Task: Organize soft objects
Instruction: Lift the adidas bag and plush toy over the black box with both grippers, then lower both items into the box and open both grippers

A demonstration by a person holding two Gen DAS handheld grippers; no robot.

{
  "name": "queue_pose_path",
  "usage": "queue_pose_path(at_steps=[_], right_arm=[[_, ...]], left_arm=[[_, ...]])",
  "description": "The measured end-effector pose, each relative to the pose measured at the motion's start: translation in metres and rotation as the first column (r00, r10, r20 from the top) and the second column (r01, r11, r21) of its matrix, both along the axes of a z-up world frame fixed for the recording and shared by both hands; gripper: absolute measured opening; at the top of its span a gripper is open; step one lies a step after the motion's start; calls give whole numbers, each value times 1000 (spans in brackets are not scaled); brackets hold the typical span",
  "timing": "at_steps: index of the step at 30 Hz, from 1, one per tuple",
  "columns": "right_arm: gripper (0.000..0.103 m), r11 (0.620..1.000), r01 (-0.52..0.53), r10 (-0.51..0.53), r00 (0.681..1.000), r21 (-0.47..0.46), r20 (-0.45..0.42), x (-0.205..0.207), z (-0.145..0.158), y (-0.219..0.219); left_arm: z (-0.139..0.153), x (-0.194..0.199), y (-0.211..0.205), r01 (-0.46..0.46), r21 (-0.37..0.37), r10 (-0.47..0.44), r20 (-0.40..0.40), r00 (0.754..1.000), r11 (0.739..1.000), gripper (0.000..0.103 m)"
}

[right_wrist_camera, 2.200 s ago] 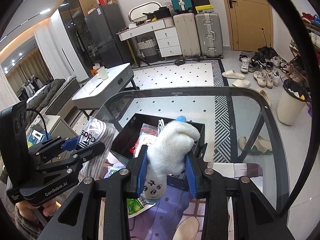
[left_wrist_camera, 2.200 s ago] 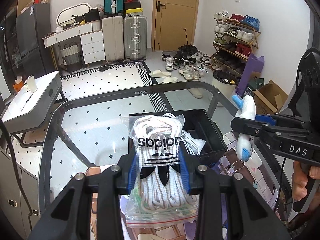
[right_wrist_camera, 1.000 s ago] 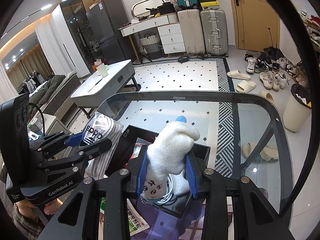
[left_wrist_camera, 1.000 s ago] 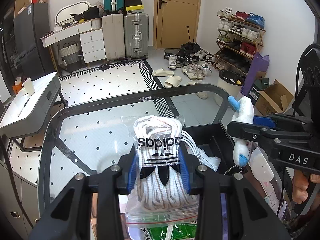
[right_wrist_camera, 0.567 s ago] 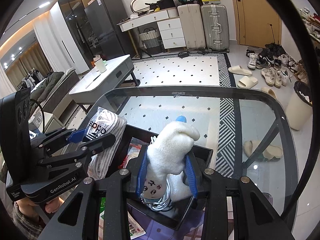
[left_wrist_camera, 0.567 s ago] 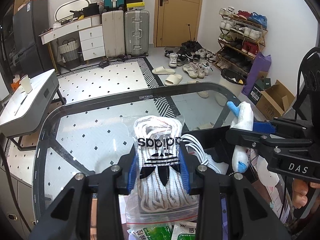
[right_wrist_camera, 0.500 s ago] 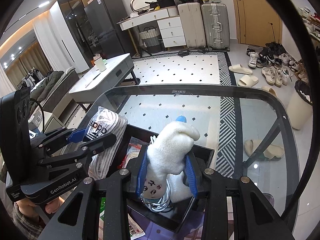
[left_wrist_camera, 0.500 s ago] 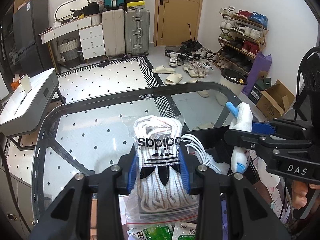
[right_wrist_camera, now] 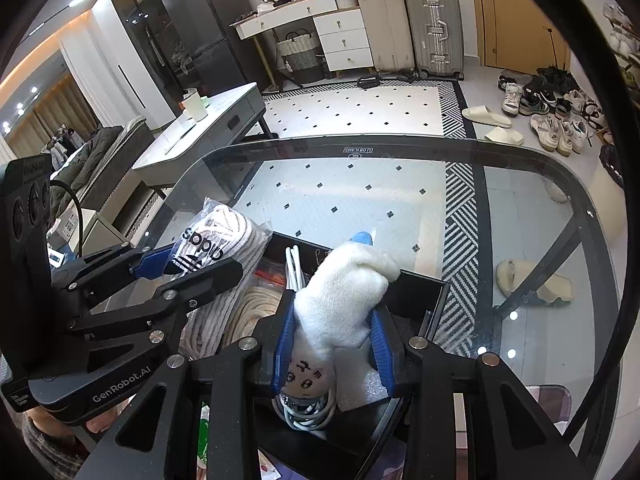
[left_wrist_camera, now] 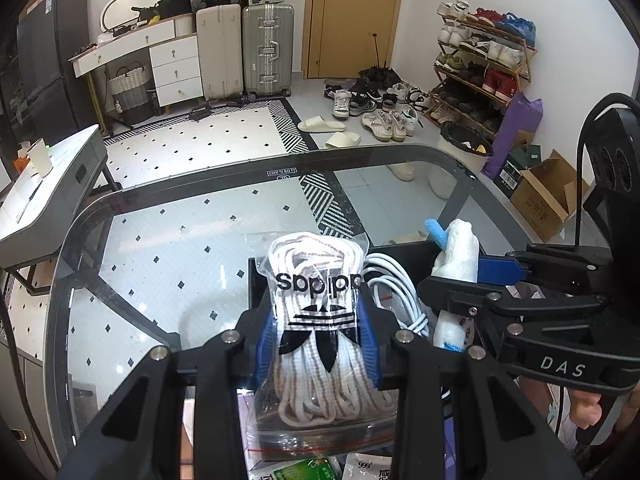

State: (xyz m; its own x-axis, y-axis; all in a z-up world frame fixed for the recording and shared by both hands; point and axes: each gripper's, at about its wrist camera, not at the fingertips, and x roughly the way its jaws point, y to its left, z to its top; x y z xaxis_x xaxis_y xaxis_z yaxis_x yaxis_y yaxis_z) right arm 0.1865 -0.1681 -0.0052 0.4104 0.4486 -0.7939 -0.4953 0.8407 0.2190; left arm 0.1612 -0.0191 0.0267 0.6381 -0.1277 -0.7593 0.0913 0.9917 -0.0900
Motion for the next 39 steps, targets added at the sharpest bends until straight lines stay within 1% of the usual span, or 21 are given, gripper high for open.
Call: queue_pose_path(at_steps=[4, 9, 23, 28, 33, 34, 36, 39], right_arm=[[35, 1000, -11, 11, 1000, -11, -10, 3, -8, 4], [35, 999, -22, 22, 1000, -27, 0, 3, -12, 7], [35, 997, -63, 63, 998, -36, 0, -8, -15, 1], [35, 996, -81, 81, 997, -41, 0, -12, -16, 0], [38, 995, -85, 85, 996, -48, 0, -15, -17, -1], [39, 996, -81, 81, 997, -47, -2, -16, -16, -2], [44, 996, -79, 78, 997, -44, -12, -18, -15, -4], [47, 996, -80, 79, 997, -35, -9, -22, -11, -8]], left_arm=[[-8, 2, -5, 9, 1, -9, -26, 1000, 1000, 35], [-17, 2, -9, 10, 7, -10, -60, 998, 1000, 34], [-19, -17, -18, 5, 46, -1, -73, 997, 999, 33], [-20, -24, -19, 0, 48, 3, -73, 997, 999, 33], [-19, -21, -18, 9, 47, -6, -77, 997, 999, 35], [-19, -21, -17, 10, 49, -6, -77, 997, 999, 36], [-17, -22, -16, 7, 50, -4, -70, 998, 999, 40], [-14, -26, -17, 10, 44, -7, -64, 998, 999, 44]])
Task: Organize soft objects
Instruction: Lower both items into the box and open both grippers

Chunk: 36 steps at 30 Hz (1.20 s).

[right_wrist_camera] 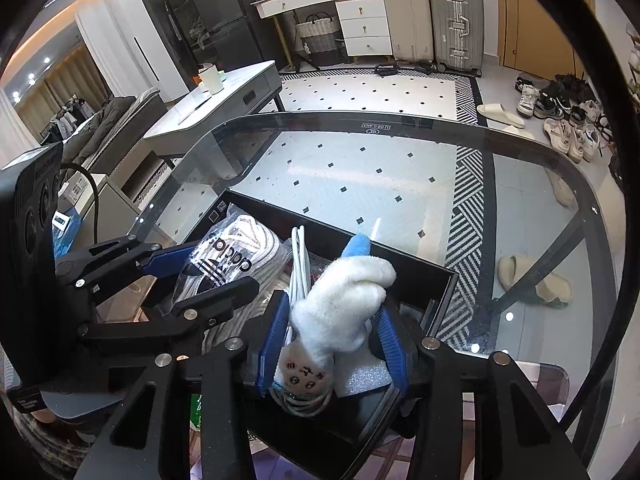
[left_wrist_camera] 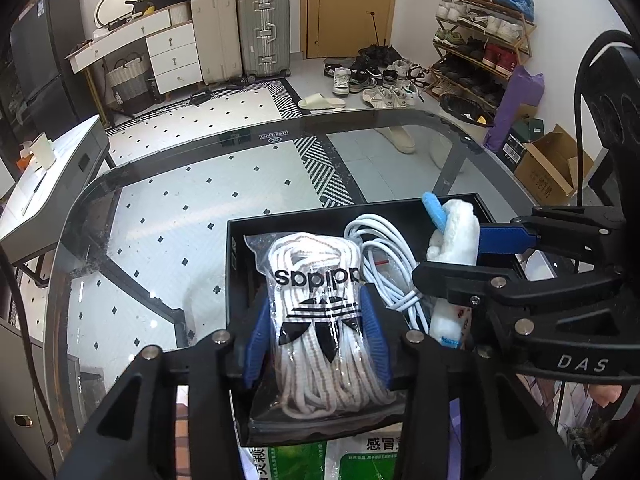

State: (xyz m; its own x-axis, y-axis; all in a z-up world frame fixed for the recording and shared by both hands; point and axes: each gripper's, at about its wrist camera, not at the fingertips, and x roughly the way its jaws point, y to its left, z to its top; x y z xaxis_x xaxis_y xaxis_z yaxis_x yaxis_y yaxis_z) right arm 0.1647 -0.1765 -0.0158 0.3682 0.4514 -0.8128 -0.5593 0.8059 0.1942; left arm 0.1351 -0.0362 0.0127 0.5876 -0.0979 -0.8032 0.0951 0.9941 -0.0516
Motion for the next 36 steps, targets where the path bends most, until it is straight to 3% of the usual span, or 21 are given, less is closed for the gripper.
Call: queue_pose_path(at_steps=[2, 4, 6, 8, 10, 12, 18, 21, 25, 36], right_arm=[[49, 1000, 4, -4, 1000, 4, 5, -3, 4, -3], [54, 1000, 12, -12, 1000, 14, 12, -6, 9, -7], [66, 1000, 19, -19, 1000, 21, 22, -10, 13, -11], [69, 999, 20, -21, 999, 28, 26, -14, 16, -14], [73, 999, 22, -23, 999, 36, 31, -18, 20, -18], [82, 999, 22, -23, 999, 44, 38, -22, 24, -21], [93, 999, 2, -5, 998, 46, 66, -35, 35, -23], [96, 999, -7, 3, 997, 43, 76, -45, 38, -23], [99, 999, 1, -6, 996, 51, 88, -54, 42, -28], [102, 999, 18, -23, 994, 46, 103, -80, 48, -43]], left_arm=[[4, -2, 1, 0, -5, 0, 9, 1000, 1000, 47], [8, -5, 4, -14, 5, 14, 25, 1000, 1000, 58], [12, -8, 6, -11, -19, 11, 31, 999, 1000, 61], [16, -12, 8, -7, -28, 8, 40, 999, 1000, 63], [20, -16, 9, -14, -22, 15, 56, 998, 1000, 72], [24, -20, 11, -11, -32, 13, 64, 998, 999, 75], [31, -34, 12, -7, -37, 10, 80, 997, 999, 79], [35, -41, 10, -5, -24, 8, 89, 996, 1000, 80], [38, -51, 8, -17, 8, 16, 108, 994, 1000, 97], [46, -71, 12, -21, -2, 21, 122, 992, 1000, 103]])
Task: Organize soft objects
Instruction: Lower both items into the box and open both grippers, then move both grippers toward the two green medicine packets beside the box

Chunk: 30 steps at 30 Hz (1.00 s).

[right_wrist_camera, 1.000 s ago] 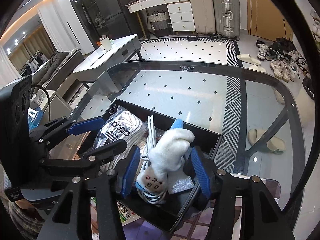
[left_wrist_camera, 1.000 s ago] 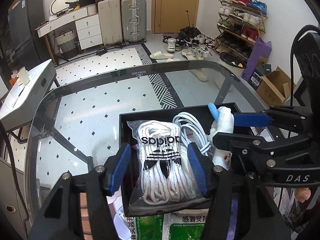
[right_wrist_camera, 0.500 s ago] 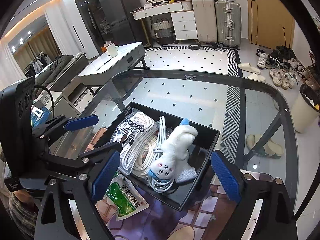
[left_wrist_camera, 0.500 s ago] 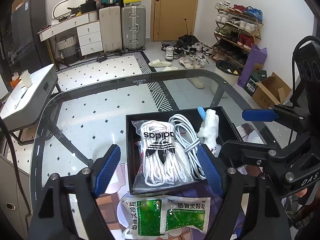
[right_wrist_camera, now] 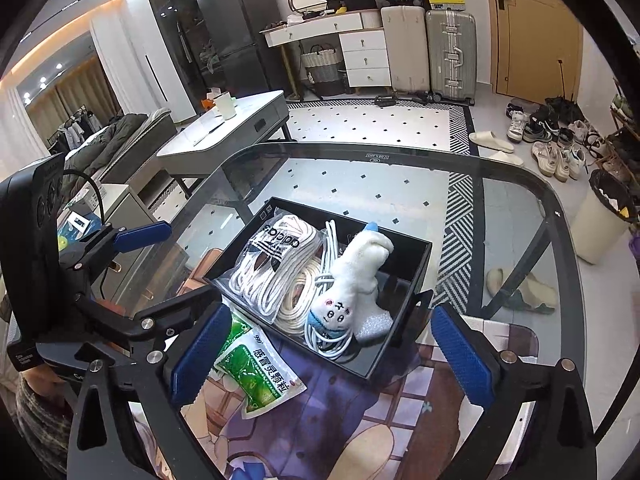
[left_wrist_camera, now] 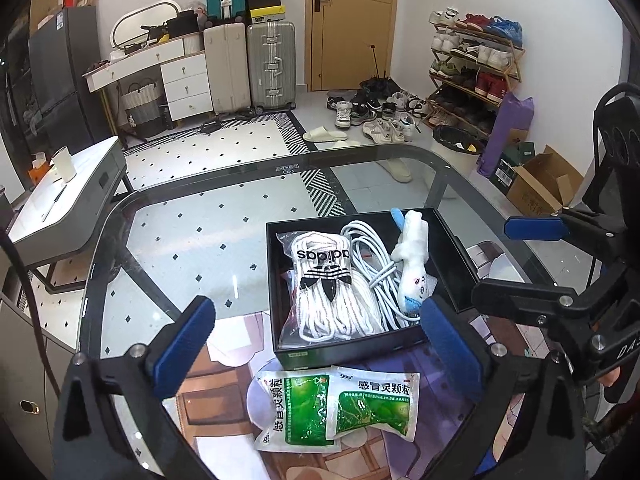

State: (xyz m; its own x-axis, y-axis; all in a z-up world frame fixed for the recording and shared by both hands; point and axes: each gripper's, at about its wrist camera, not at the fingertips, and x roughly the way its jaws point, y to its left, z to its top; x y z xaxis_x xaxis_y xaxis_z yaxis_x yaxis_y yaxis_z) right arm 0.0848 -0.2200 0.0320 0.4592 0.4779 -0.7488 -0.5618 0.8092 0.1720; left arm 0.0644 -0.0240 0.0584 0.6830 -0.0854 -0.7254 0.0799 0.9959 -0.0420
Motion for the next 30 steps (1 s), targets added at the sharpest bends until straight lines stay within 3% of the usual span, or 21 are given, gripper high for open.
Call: queue_pose_path(at_steps=[13, 30], right_arm=[[102, 1000, -3, 3, 1000, 5, -8, -21, -4, -9], [102, 998, -59, 58, 996, -24, -63, -49, -36, 3]], left_arm=[[-8, -26, 14, -37, -7, 37, -12, 999, 999, 103], [-29, -46, 16, -39, -21, 38, -61, 997, 999, 103]])
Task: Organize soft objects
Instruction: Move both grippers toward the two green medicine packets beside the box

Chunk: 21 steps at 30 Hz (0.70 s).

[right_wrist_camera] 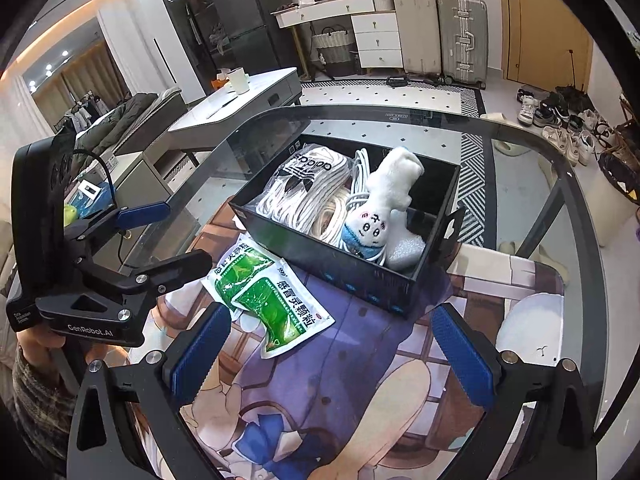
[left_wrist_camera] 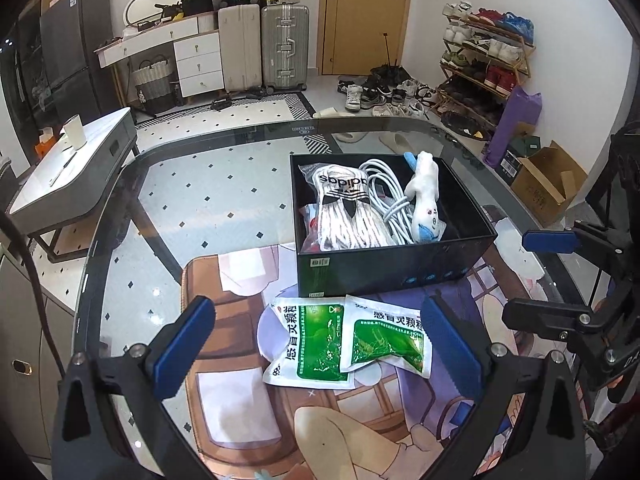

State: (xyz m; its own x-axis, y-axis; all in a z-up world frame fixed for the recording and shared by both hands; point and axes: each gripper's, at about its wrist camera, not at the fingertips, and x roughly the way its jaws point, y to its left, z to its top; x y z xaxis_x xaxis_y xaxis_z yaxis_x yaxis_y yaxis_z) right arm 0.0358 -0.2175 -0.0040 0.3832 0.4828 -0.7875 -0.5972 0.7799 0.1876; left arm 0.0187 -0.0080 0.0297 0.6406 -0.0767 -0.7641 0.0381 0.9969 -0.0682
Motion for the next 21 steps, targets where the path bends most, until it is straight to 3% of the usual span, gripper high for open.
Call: queue_pose_path(at_steps=[21], right_arm=[[102, 995, -86, 84, 996, -48, -38, -14, -34, 38]], left_arm=[[-32, 3, 11, -14, -19, 13, -72, 997, 1000, 103]])
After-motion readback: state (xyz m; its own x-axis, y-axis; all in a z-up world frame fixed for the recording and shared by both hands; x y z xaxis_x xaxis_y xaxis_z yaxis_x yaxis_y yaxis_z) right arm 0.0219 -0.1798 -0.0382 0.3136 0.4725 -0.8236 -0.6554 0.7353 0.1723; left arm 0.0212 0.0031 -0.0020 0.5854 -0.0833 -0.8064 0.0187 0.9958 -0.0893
